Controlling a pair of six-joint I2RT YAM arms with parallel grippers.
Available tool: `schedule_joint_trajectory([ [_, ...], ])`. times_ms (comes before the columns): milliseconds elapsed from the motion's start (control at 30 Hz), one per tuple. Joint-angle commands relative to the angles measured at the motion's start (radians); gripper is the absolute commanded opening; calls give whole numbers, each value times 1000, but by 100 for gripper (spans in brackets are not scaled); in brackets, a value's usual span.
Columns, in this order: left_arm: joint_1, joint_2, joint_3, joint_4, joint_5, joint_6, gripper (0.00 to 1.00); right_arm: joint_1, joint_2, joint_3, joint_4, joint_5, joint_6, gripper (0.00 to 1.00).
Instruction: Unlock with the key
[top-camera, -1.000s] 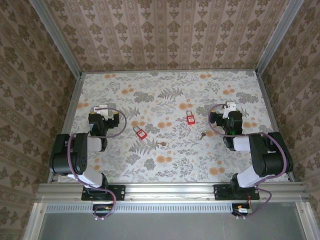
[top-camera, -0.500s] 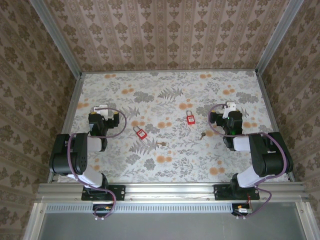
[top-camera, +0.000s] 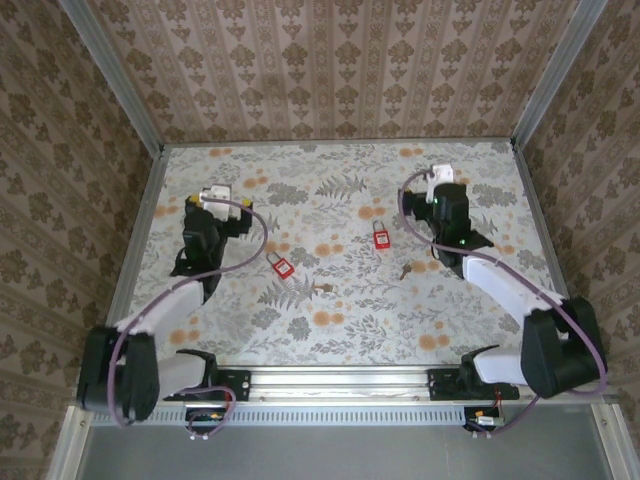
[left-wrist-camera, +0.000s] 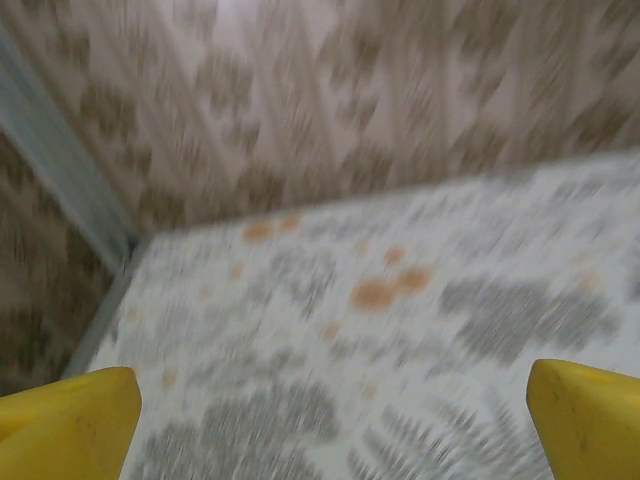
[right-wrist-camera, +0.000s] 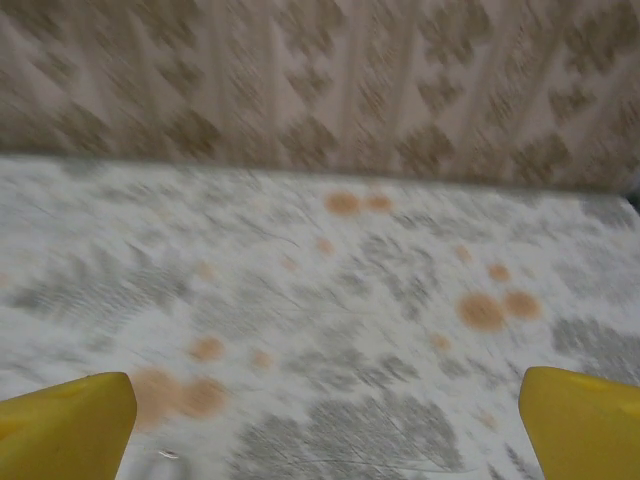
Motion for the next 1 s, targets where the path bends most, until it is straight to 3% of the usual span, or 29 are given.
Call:
schedule_joint_trajectory([
  [0, -83, -117, 50, -213, -155, -175, 100, -4, -51, 115, -398, -62, 212, 100],
  [67, -81, -209, 73, -333, -126, -402, 100, -29, -74, 75, -385, -124, 347, 100],
  [133, -74, -320, 51, -451, -79, -616, 100, -81, -98, 14, -326, -275, 420, 100],
  [200, -58, -414, -64, -359, -52, -761, 100, -92, -106, -8, -320, -350, 428, 100],
  [233, -27, -455, -134, -276, 22, -793, 100, -82, -107, -7, -344, -364, 423, 98],
  [333, 64, -533, -228, -260, 166, -896, 100, -28, -102, -6, -415, -388, 397, 85],
  [433, 83, -557, -232, -359, 231, -862, 100, 51, -78, -12, -477, -397, 393, 66],
  [500, 80, -555, -222, -418, 252, -849, 98, 109, -58, -32, -477, -417, 414, 59],
  [733, 17, -424, -174, -413, 359, -785, 90, 297, 98, -128, -252, -553, 593, 45],
  [967, -128, -272, -158, -289, 374, -738, 85, 359, 310, -109, -76, -649, 687, 43],
])
